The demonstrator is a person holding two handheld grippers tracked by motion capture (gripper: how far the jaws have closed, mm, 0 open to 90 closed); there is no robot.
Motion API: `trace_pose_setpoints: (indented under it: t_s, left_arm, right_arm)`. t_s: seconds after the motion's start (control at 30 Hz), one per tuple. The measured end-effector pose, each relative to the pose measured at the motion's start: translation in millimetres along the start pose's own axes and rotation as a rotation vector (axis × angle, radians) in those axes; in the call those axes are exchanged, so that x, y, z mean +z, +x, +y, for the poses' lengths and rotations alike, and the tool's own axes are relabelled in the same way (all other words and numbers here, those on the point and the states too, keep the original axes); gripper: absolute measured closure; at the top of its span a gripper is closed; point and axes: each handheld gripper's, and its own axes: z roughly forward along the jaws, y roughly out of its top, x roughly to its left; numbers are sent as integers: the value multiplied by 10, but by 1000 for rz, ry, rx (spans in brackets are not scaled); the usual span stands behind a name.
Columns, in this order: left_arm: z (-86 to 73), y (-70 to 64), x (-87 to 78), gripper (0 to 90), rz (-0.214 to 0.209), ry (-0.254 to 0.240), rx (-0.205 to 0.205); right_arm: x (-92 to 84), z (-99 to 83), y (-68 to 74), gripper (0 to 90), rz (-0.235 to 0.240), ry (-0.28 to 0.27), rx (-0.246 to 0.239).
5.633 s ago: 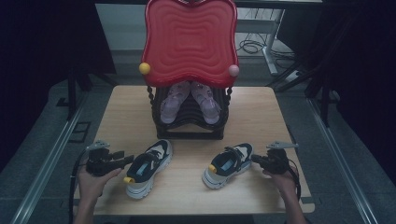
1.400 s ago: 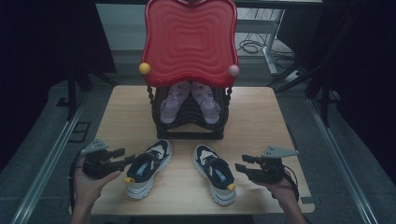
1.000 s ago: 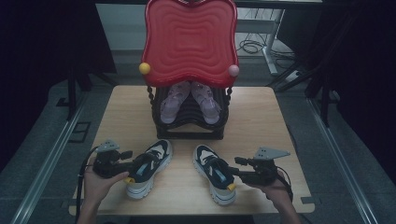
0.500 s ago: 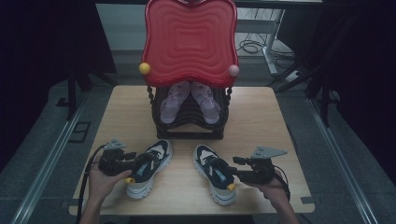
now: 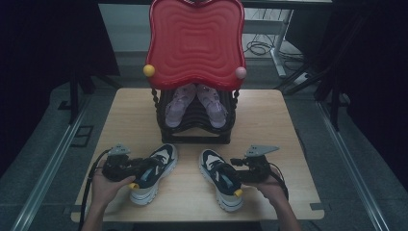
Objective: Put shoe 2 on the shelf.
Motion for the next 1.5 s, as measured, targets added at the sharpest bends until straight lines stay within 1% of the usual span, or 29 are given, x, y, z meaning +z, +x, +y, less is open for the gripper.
trace_pose_setpoints:
  t_s: [0.13, 0.27, 0.33, 0.47, 0.6, 0.77, 0.93, 1.1, 1.27, 1.4, 1.5]
  left_arm:
    - [-4, -4, 0, 662, 3, -1, 1]
    - [-5, -7, 1, 667, 6, -1, 2]
    - [-5, -9, 2, 672, 7, -2, 2]
    - [-8, -19, 0, 684, 16, -2, 6]
    - [-11, -30, -3, 698, 26, -4, 9]
    - [-12, -37, -6, 709, 31, -8, 6]
    - [-13, -46, -14, 715, 36, -8, -8]
    - [-24, -30, -30, 717, 33, -24, -28]
    - [-32, -20, -90, 717, 20, -57, -49]
    - [-27, -31, -138, 717, 25, -81, -56]
    - [-27, -39, -166, 717, 29, -96, -60]
  right_arm:
    - [74, 10, 28, 529, -27, 44, -24]
    - [114, 8, 19, 571, -67, 86, -22]
    - [128, 2, 1, 598, -49, 86, -5]
    - [130, 0, -14, 631, -45, 85, 5]
    - [124, -4, -5, 676, -43, 76, 5]
    - [120, -21, -22, 691, -33, 58, 17]
    - [107, -33, -34, 698, -23, 49, 23]
    - [90, -43, -33, 700, -19, 43, 27]
    - [43, -69, -58, 701, -26, 0, 37]
    - [-2, -93, -90, 701, -10, -42, 71]
    - [-33, -103, -103, 703, -8, -71, 82]
